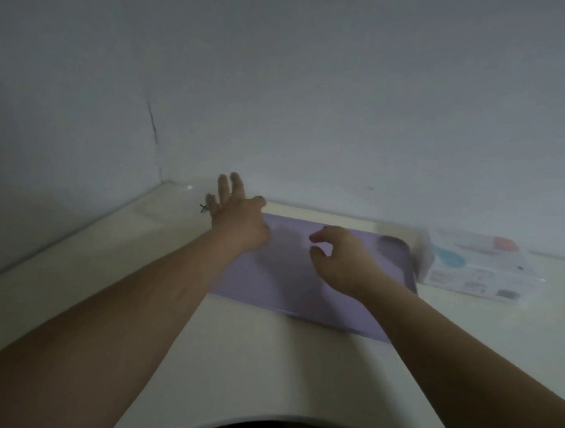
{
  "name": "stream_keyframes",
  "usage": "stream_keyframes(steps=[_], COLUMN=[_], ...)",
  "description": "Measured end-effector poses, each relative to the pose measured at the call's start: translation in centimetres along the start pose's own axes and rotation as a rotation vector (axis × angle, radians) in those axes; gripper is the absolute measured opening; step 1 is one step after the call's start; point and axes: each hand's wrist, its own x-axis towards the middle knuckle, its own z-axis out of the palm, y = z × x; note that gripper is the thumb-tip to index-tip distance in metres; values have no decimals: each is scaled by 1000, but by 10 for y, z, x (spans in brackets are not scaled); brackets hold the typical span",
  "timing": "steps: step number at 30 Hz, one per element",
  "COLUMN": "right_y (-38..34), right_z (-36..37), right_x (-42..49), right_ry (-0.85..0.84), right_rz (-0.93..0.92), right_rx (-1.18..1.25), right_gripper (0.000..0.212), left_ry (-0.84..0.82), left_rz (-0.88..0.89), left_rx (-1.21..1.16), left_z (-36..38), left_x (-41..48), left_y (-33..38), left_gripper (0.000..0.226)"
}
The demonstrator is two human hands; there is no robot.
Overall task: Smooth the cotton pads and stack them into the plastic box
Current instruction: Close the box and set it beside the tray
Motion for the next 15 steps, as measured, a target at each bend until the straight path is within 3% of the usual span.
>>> stream_keyframes(steps=[4, 7, 9, 11, 15], right_y=[-18, -20, -18, -14, -11], right_z=[21, 25, 26, 29, 23], right_x=[16, 23, 27, 30, 27], right_ry=[-75, -98, -118, -111, -31], right_rz=[-1, -2, 1, 10, 25], right_rx=[64, 75, 73, 97, 263], right_gripper=[31, 27, 28, 33, 66], left_ry=[-151, -288, -319, -257, 159], left_rz=[-197, -213, -218, -248, -85], left_rx=[54, 56, -6, -61, -130], left_z=[6, 18, 27, 31, 12], left_x=[17, 21, 22, 21, 7], left_y=[-64, -81, -85, -81, -38], left_gripper=[59, 83, 86, 82, 56])
